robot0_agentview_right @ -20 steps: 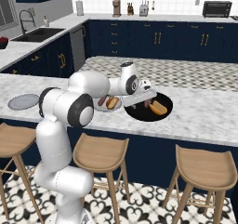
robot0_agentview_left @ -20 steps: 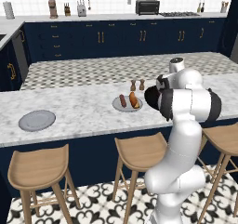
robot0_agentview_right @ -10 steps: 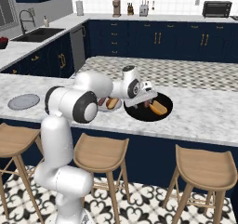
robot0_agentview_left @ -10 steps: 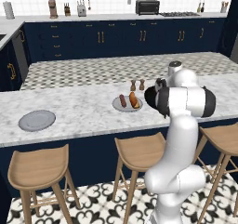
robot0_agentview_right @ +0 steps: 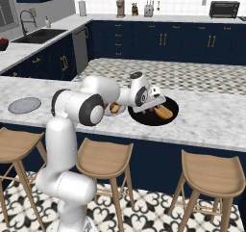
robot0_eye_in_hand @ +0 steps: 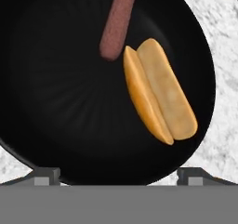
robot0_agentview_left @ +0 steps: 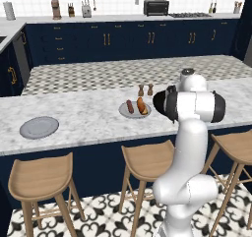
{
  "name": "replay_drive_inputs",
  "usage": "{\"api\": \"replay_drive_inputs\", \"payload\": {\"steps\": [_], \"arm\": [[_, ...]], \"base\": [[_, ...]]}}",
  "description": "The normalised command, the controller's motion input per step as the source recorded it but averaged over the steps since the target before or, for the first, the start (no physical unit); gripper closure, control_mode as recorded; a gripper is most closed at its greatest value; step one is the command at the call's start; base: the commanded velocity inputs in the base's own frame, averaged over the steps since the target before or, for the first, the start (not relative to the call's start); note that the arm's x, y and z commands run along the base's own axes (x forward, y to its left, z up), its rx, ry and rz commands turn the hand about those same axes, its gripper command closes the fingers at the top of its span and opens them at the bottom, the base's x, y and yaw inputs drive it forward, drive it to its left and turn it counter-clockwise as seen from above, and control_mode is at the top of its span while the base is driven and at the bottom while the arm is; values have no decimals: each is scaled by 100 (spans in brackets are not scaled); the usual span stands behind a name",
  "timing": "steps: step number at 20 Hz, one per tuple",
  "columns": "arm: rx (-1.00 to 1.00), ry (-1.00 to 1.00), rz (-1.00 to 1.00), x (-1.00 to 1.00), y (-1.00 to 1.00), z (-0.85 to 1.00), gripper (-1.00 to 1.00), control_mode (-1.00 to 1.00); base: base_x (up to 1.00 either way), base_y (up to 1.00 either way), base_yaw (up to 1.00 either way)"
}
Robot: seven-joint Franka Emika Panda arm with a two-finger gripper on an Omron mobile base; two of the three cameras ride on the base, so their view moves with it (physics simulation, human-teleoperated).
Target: Place one bun and one sausage from the bowl on each plate.
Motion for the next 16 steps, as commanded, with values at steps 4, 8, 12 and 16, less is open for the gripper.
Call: {"api": "replay_drive_inputs", "payload": {"steps": [4,8,12,16], "arm": [[0,-4,0,14,-11,-4,-100,-100],[0,-1,0,39,-10,0,-100,-100],[0,0,0,56,-12,-9,-100,-100],[0,-2,0,44,-4,-33,-100,-100]], "base": [[0,0,0],[0,0,0],[0,0,0],[0,0,0]]}}
